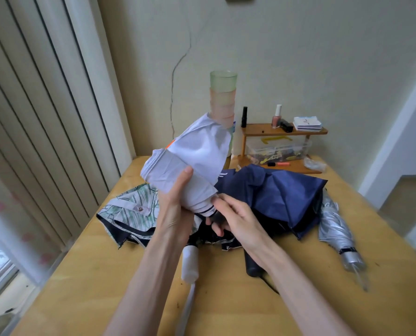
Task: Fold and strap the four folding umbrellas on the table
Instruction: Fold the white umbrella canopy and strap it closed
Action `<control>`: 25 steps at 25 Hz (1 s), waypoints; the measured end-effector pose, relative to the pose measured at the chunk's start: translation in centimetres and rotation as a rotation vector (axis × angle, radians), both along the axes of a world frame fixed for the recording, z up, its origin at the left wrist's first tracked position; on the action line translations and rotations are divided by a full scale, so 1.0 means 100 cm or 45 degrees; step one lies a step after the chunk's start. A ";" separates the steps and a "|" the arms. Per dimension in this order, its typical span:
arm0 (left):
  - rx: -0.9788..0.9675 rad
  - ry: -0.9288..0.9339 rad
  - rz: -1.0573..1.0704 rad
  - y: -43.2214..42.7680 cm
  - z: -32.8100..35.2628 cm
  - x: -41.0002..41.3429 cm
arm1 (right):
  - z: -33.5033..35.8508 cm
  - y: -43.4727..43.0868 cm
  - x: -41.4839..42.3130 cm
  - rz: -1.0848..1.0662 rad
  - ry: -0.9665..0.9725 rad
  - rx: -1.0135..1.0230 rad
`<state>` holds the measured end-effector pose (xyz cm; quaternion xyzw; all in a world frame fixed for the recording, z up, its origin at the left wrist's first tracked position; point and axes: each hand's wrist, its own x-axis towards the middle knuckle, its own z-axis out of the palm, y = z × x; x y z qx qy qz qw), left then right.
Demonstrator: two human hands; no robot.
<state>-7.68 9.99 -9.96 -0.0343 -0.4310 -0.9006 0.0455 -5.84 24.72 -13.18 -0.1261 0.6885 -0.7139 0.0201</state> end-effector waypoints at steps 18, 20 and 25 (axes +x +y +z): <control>0.048 -0.076 0.174 -0.004 -0.008 -0.009 | 0.003 -0.002 0.007 -0.063 0.149 0.027; 0.064 -0.048 0.171 -0.007 -0.011 -0.012 | 0.001 -0.004 0.005 -0.087 0.141 0.035; 0.042 -0.014 -0.005 -0.015 -0.008 -0.006 | 0.002 -0.009 0.003 0.000 -0.021 -0.116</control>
